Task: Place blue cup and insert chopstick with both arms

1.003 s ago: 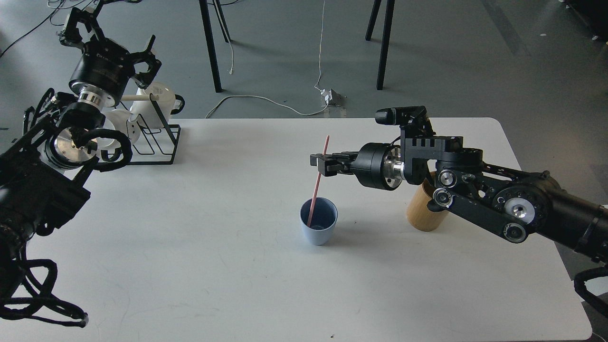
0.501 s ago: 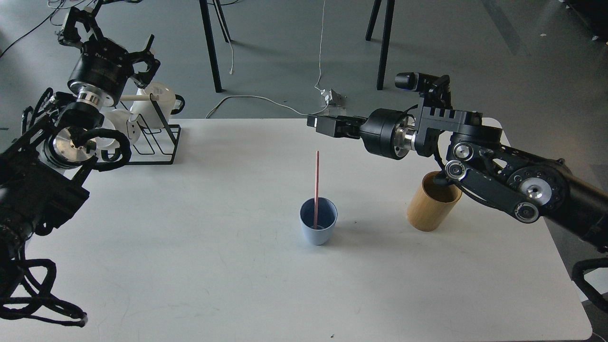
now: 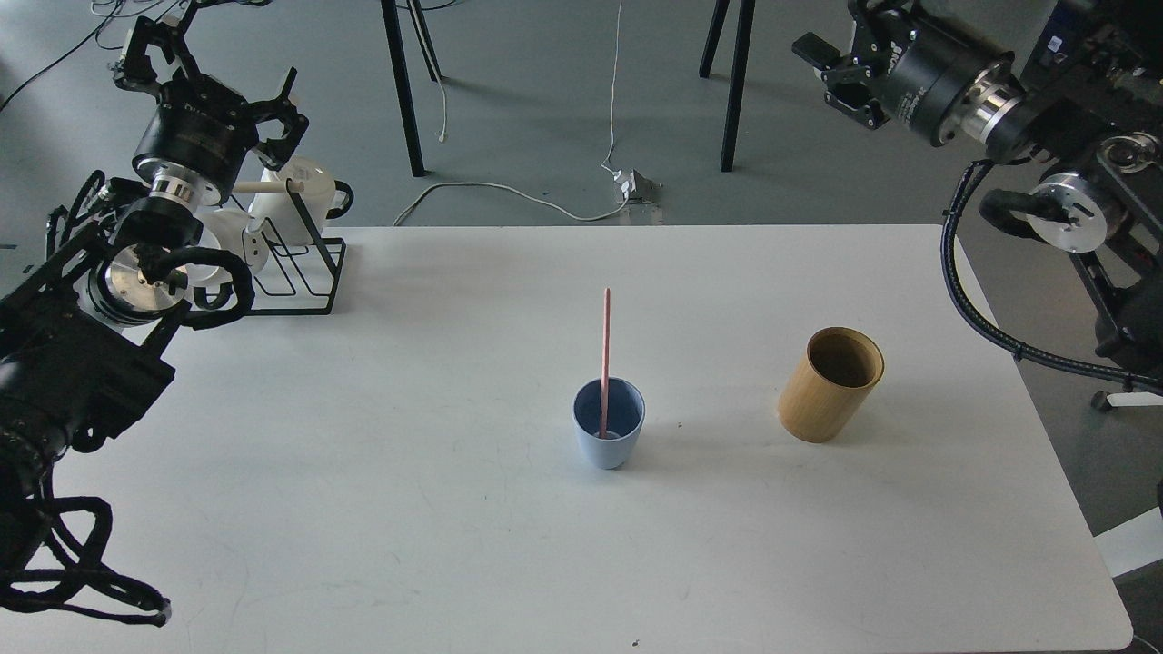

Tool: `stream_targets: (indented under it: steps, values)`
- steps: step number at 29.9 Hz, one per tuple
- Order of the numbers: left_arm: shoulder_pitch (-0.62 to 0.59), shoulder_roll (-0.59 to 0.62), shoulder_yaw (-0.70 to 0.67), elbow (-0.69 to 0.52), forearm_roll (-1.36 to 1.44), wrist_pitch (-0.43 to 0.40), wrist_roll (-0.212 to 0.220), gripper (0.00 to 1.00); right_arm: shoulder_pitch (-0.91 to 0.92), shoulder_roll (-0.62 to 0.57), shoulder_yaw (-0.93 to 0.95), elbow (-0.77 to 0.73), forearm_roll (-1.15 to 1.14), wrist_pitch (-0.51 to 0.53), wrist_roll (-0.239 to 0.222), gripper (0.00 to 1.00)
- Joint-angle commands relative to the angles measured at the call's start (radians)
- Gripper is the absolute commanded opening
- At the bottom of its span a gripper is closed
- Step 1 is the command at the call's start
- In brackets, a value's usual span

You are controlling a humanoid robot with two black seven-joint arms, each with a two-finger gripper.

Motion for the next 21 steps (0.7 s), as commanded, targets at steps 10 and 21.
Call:
stream_targets:
  steps: [10, 21]
  values:
    - [-0.003, -0.005, -0.017, -0.011, -0.022, 0.0, -0.001, 1.0, -0.042, 0.004, 0.031, -0.395, 0.667, 0.146, 0.018, 1.0]
    - [0.003, -0.013, -0.019, -0.013, -0.028, 0.0, -0.002, 1.0, -0.06, 0.038, 0.039, -0.499, 0.781, 0.18, 0.025, 1.0]
